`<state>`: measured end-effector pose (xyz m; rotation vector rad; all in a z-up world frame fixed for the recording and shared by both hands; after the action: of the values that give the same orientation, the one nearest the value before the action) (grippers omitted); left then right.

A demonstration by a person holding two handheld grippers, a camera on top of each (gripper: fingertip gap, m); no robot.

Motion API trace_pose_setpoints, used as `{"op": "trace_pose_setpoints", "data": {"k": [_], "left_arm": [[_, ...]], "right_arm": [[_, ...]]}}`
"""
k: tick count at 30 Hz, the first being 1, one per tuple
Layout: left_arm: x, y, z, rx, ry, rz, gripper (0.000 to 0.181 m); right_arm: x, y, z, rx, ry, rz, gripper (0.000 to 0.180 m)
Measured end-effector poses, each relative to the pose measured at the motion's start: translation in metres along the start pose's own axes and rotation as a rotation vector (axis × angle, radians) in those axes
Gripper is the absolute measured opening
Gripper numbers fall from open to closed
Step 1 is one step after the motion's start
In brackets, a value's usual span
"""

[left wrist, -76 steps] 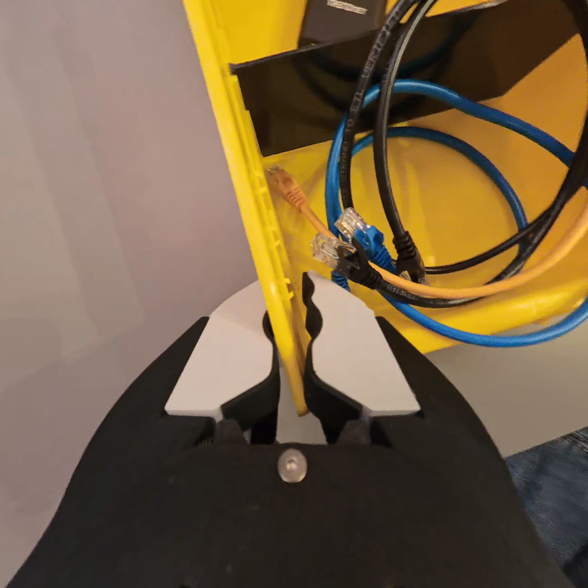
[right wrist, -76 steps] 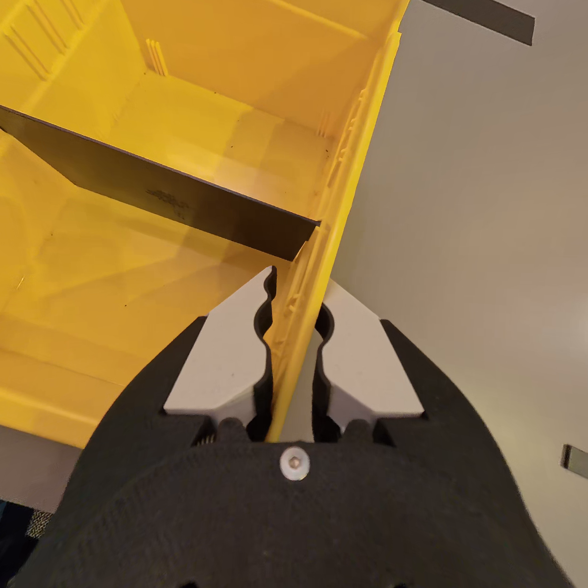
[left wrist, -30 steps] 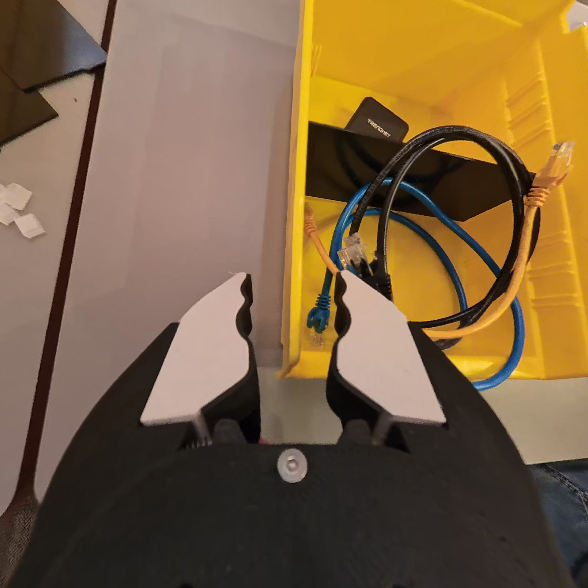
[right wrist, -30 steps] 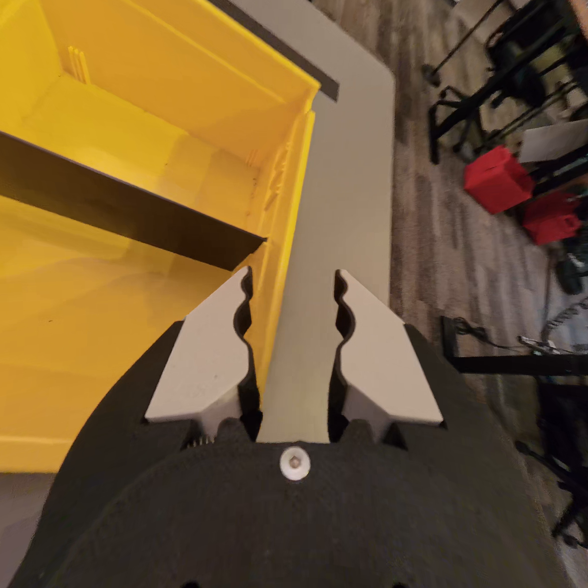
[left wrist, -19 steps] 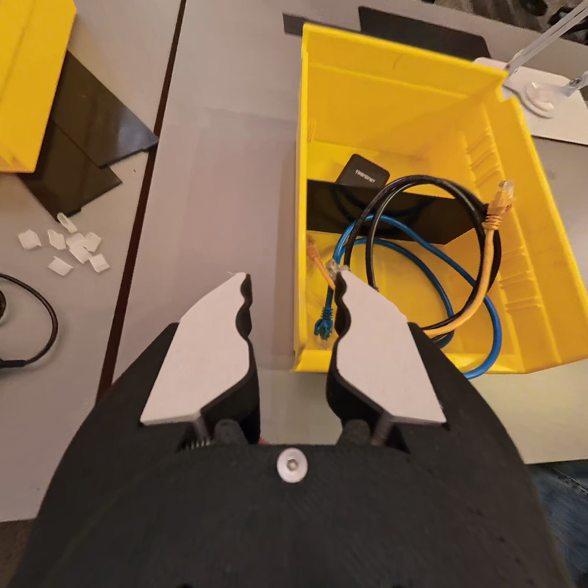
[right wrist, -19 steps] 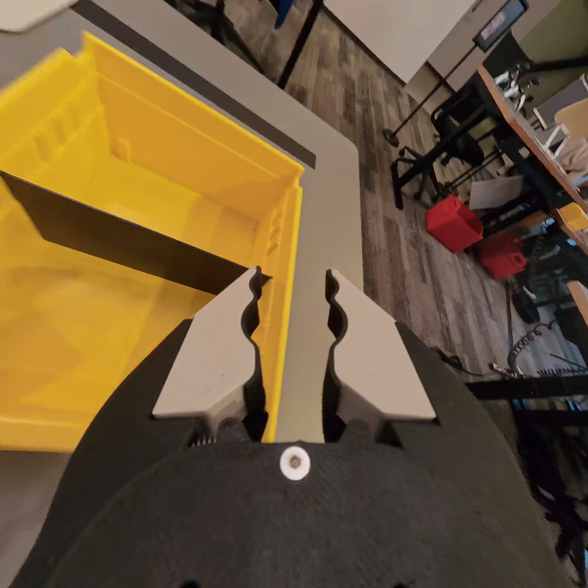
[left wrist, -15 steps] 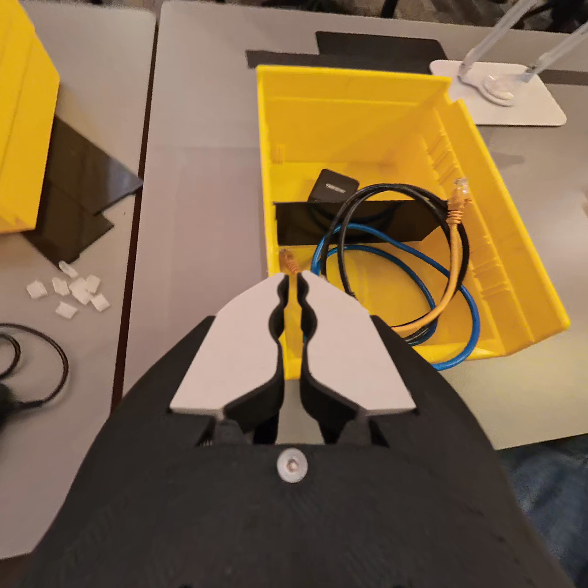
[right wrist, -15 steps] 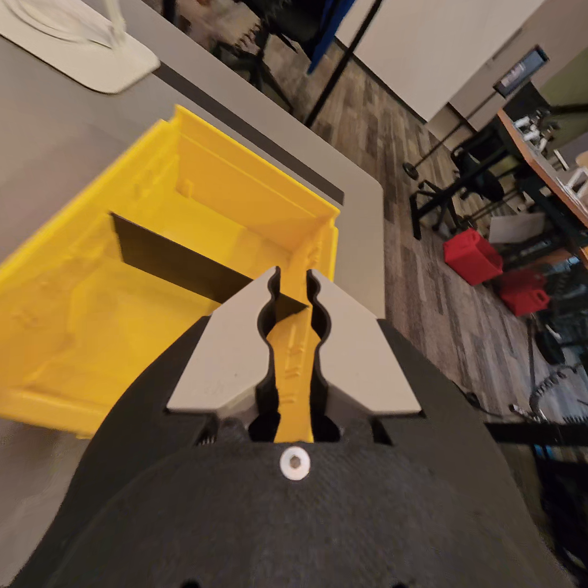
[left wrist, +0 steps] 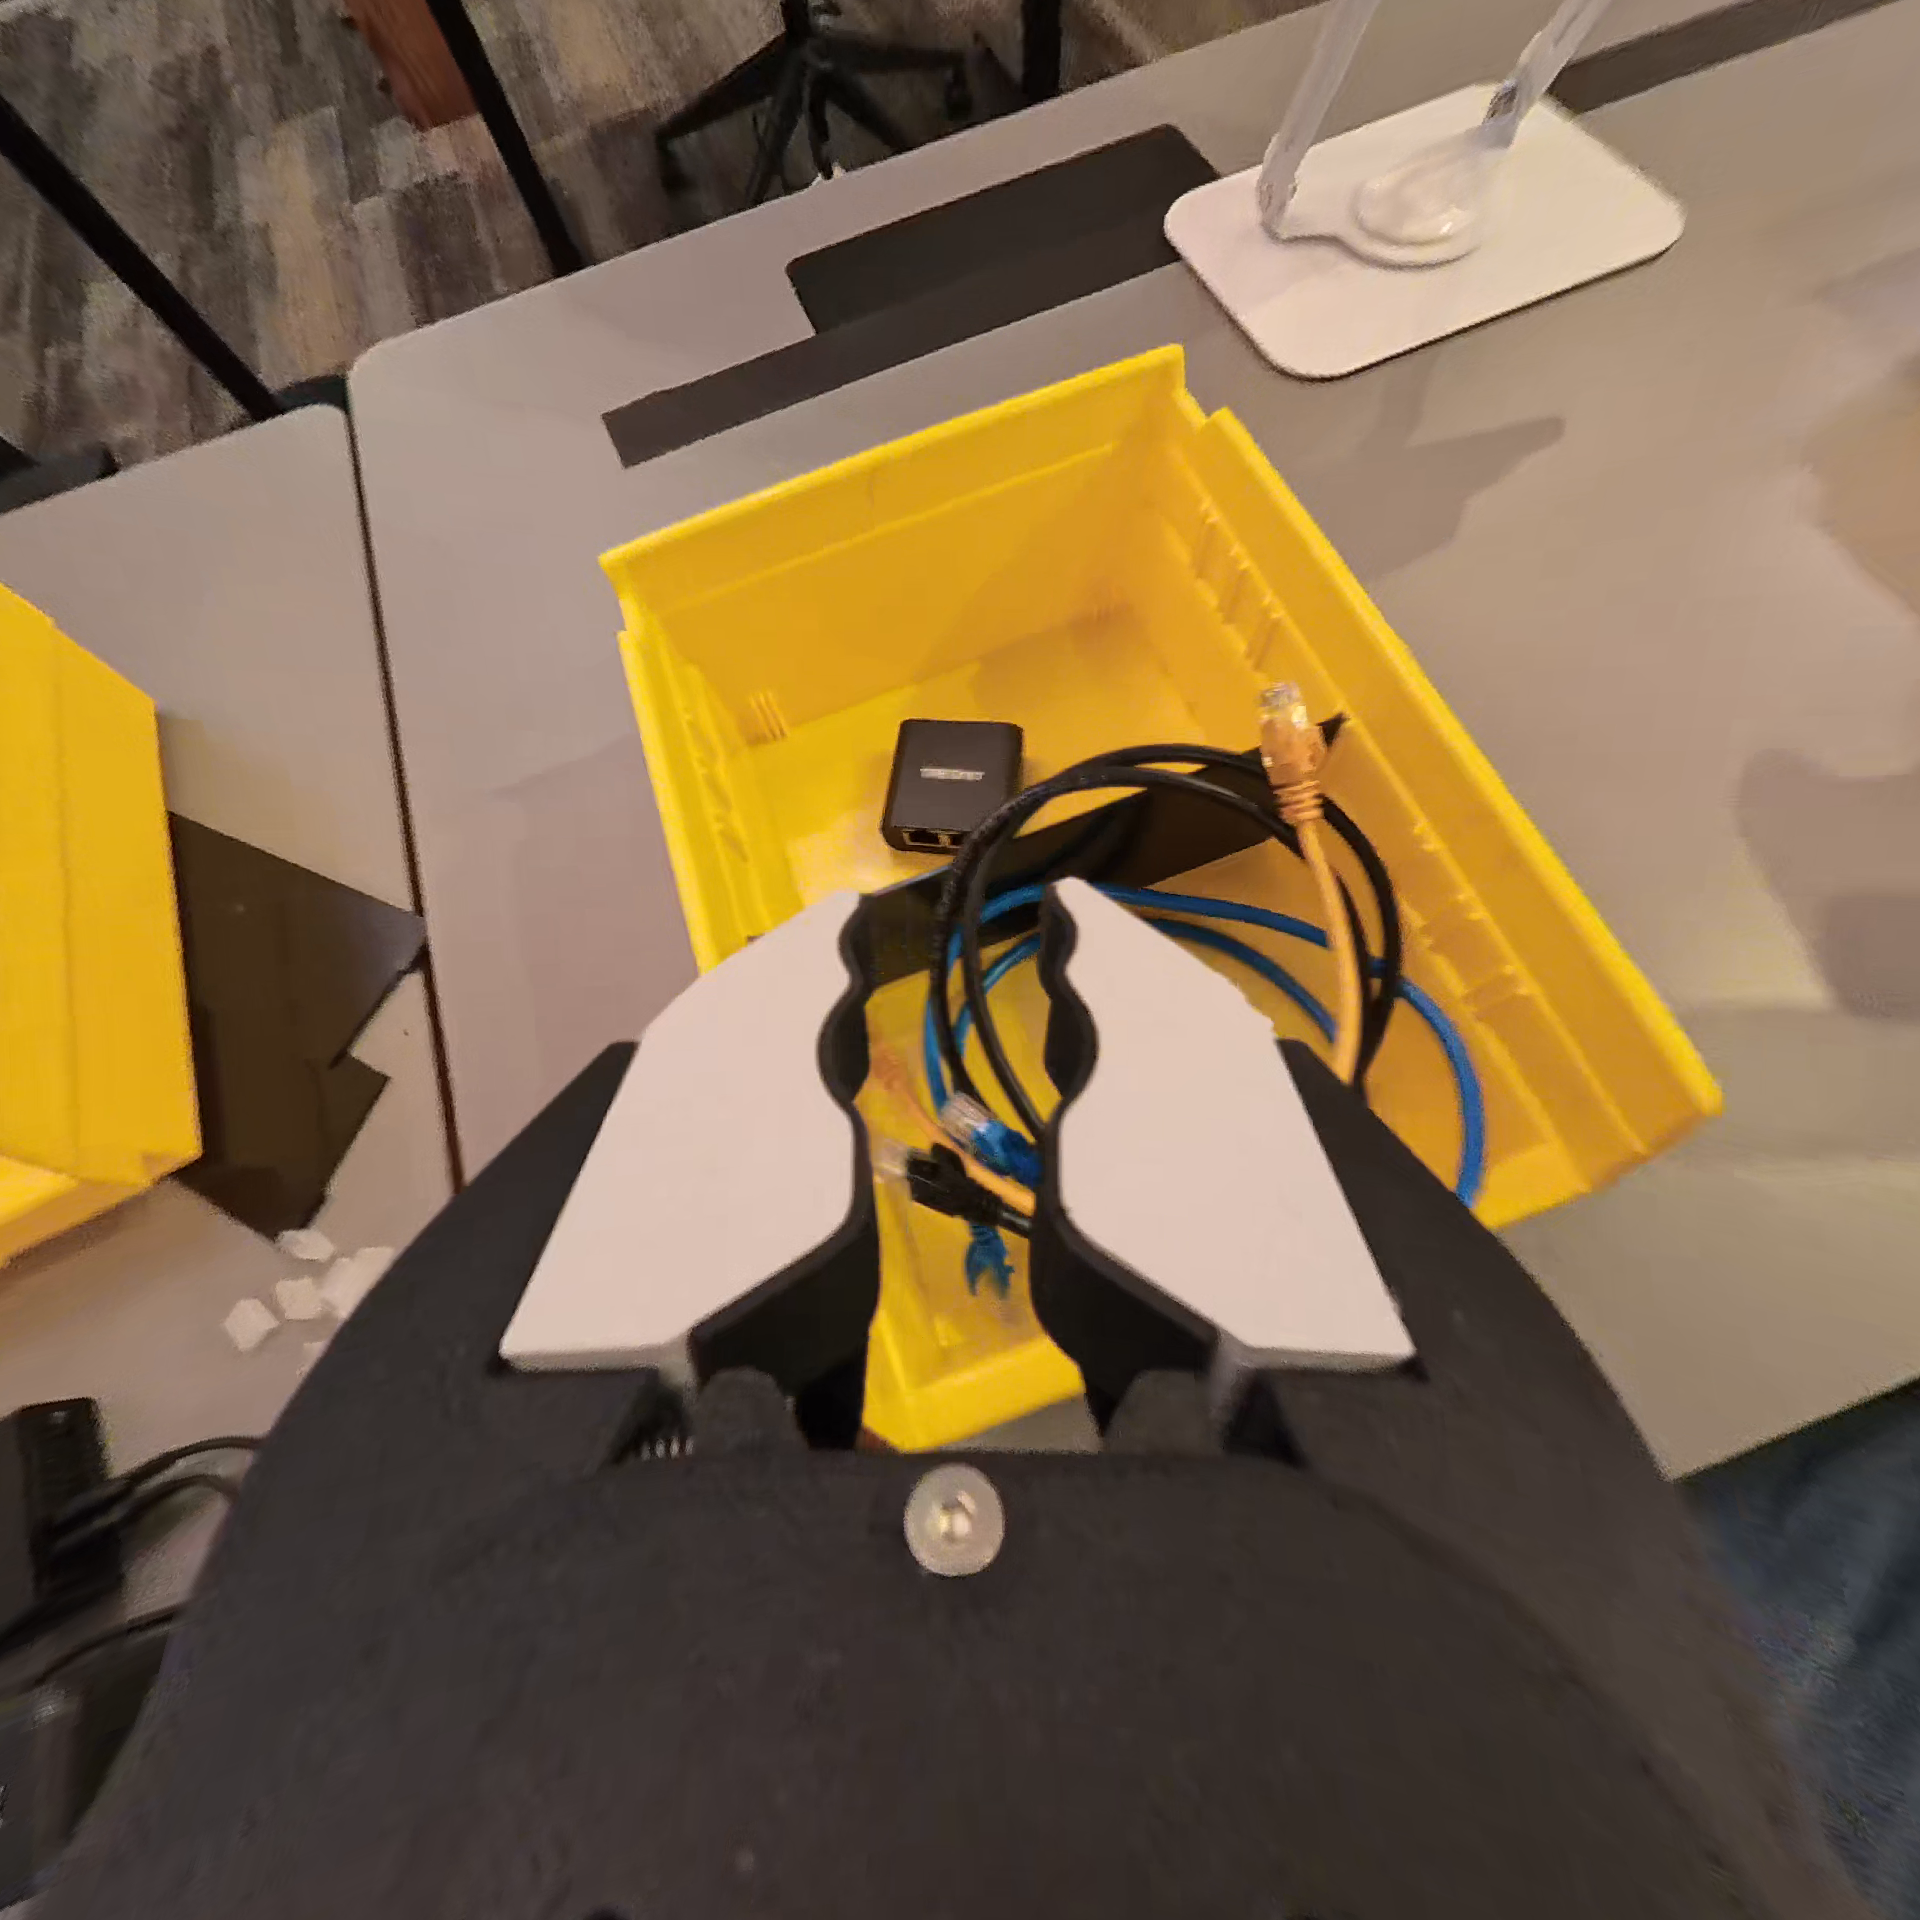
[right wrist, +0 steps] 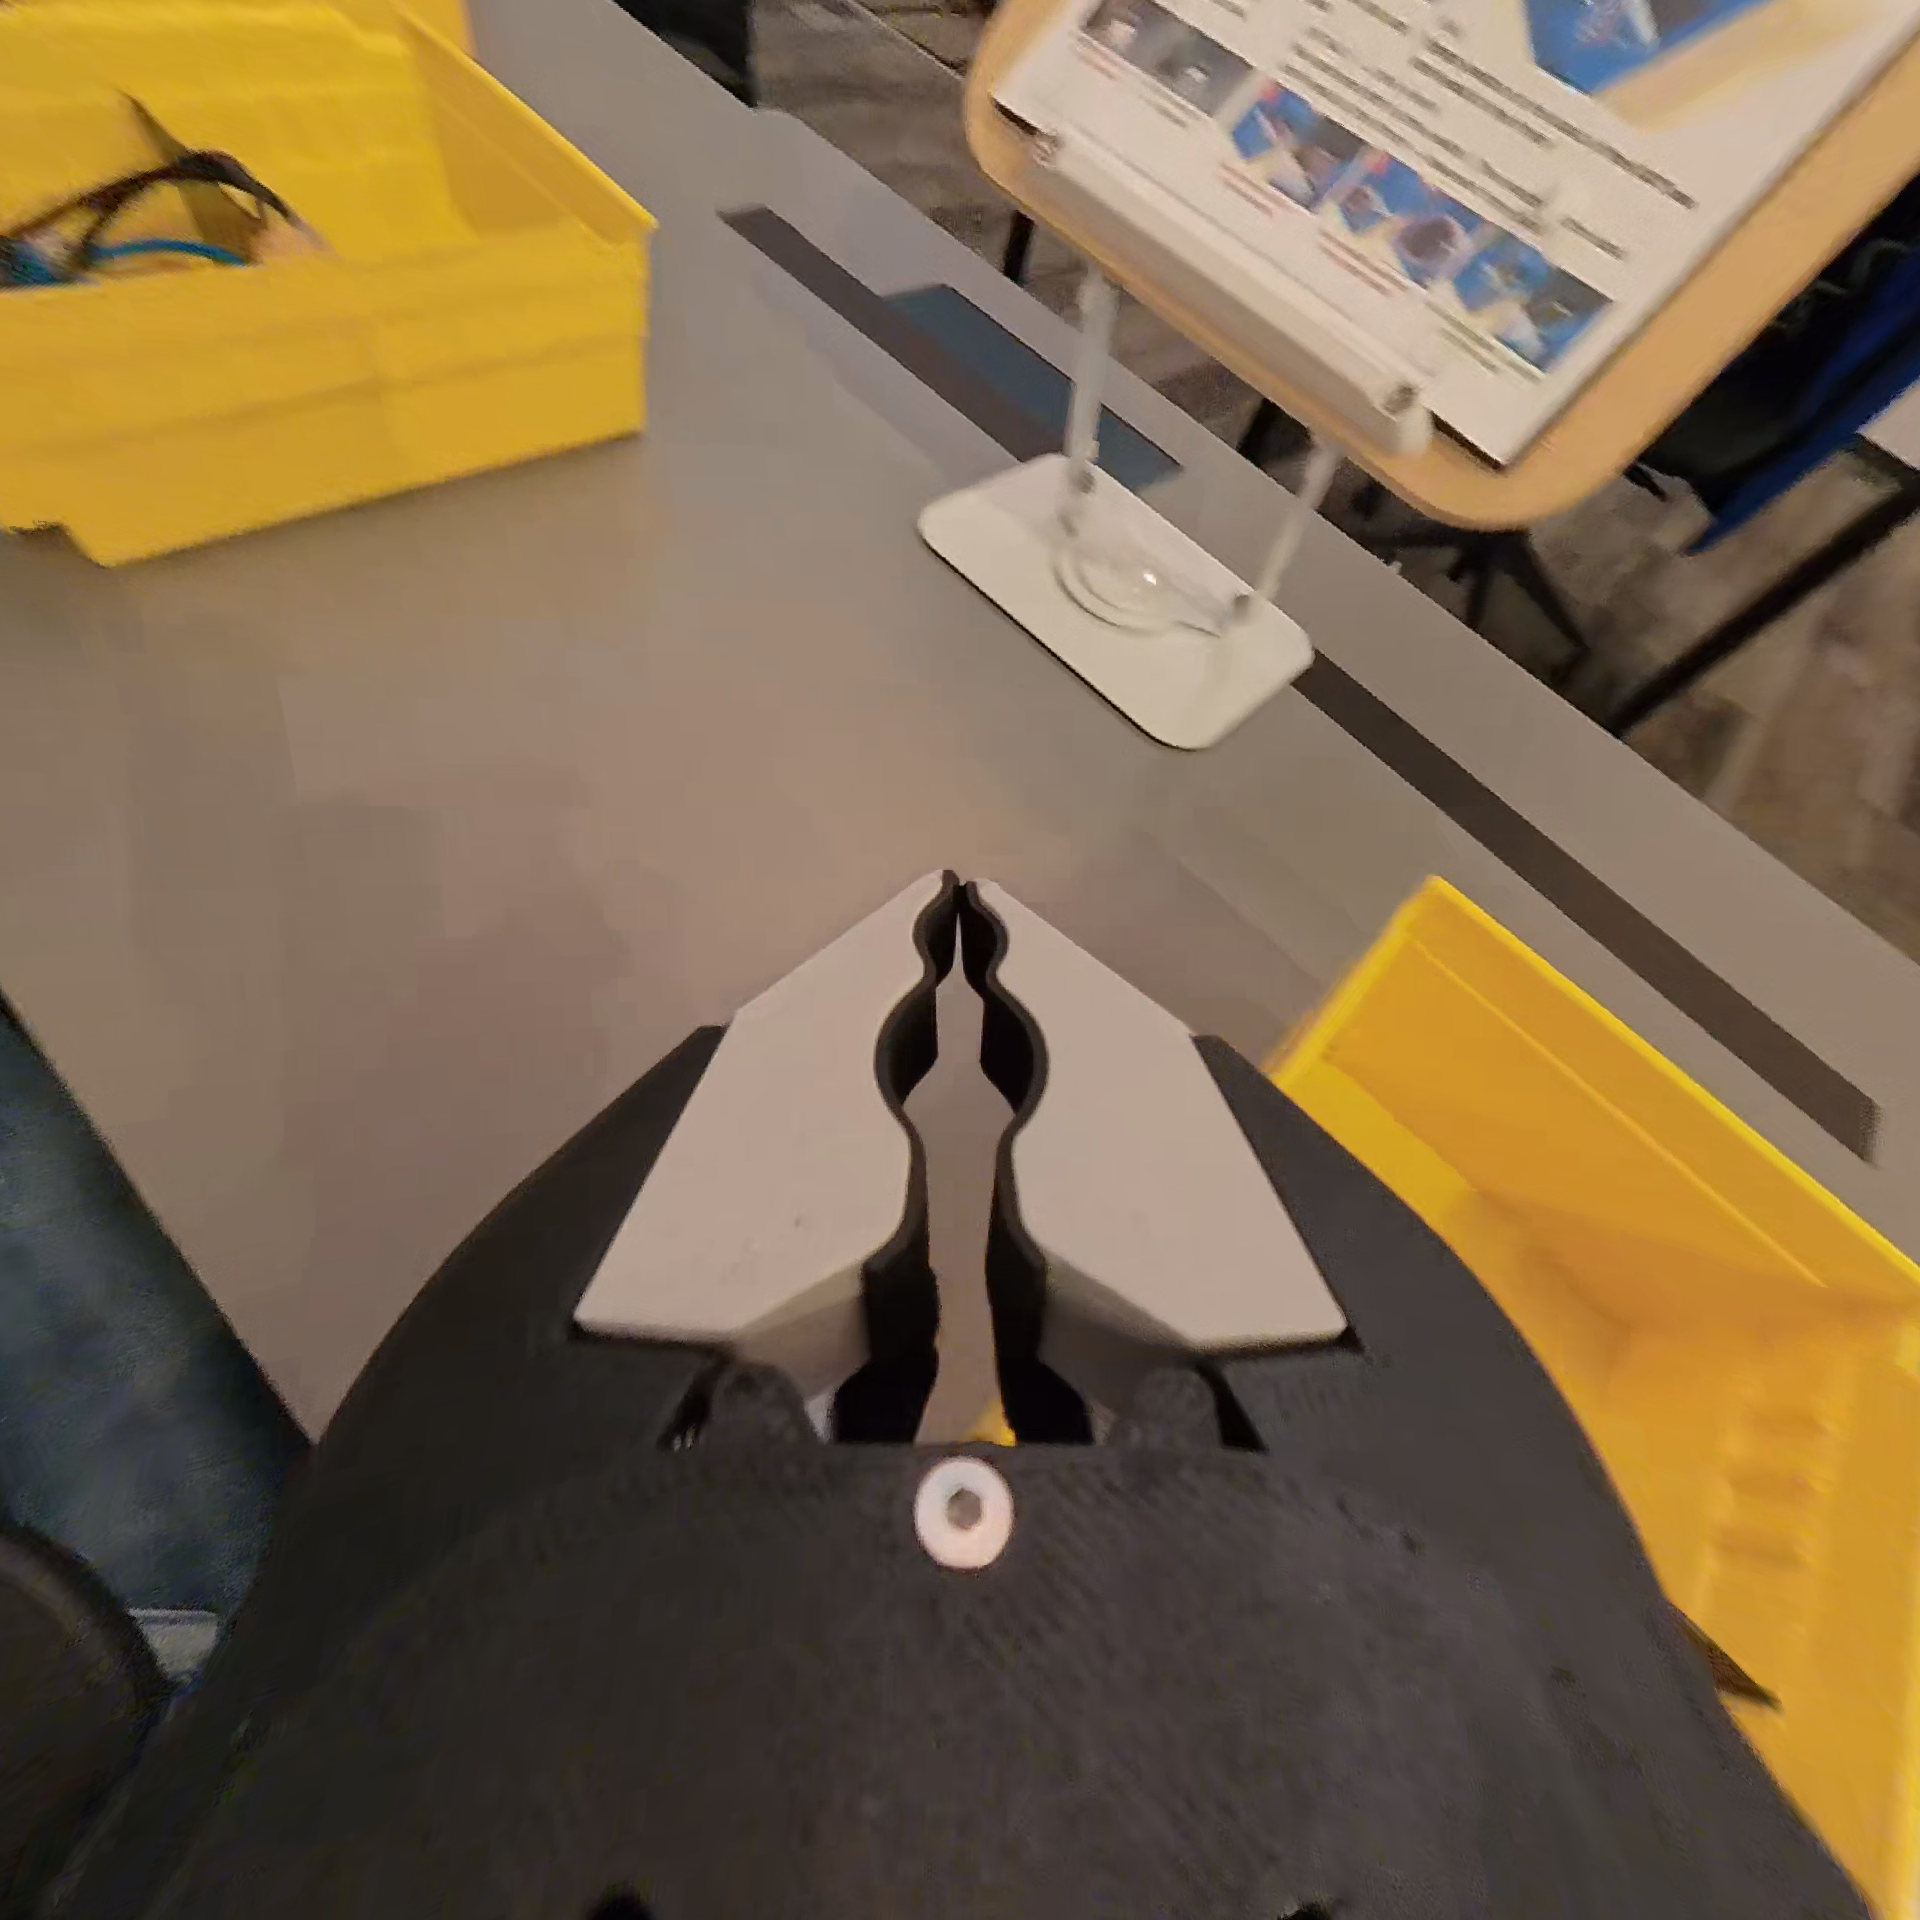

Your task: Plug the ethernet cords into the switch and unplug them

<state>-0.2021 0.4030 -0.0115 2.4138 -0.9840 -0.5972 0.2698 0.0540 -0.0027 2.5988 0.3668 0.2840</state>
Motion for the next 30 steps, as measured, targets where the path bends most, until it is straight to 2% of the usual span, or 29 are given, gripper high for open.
{"op": "trace_pose_setpoints", "data": {"k": [1, 4, 8, 15, 21, 23, 30], "left_arm": [[0.0, -0.004, -0.003, -0.012, -0.027, -0.014, 0.034], [0.001, -0.019, -0.012, -0.04, -0.074, -0.011, 0.044], [0.002, -0.044, -0.029, -0.1, -0.139, 0.035, 0.045], [0.014, -0.115, -0.05, -0.371, -0.262, 0.173, 0.054], [0.024, -0.18, -0.041, -0.654, -0.327, 0.227, 0.061], [0.027, -0.189, -0.044, -0.701, -0.289, 0.29, 0.062], [0.031, -0.222, -0.029, -0.927, -0.375, 0.3, 0.068]], "right_arm": [[-0.007, -0.006, -0.005, 0.001, 0.003, -0.015, 0.0], [-0.027, -0.02, -0.018, 0.025, -0.014, -0.077, 0.0], [-0.057, -0.04, -0.028, 0.034, -0.033, -0.168, 0.0], [-0.098, -0.072, -0.024, 0.035, -0.067, -0.284, 0.002], [-0.111, -0.088, -0.011, -0.012, -0.064, -0.328, 0.004], [-0.111, -0.09, -0.009, -0.005, -0.079, -0.345, 0.004], [-0.111, -0.095, -0.003, -0.009, -0.084, -0.373, 0.005]]}}
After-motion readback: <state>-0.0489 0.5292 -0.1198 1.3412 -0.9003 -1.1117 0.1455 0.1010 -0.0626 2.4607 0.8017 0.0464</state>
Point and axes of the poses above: each gripper's, where its closed fingertips meet, y back along the fingers, z out of its underside, x = y × z across the jaws, the point moved 9 cm from there along y, back along the fingers, and after that the axes turned 11 degrees about -z, right-handed, at the moved point
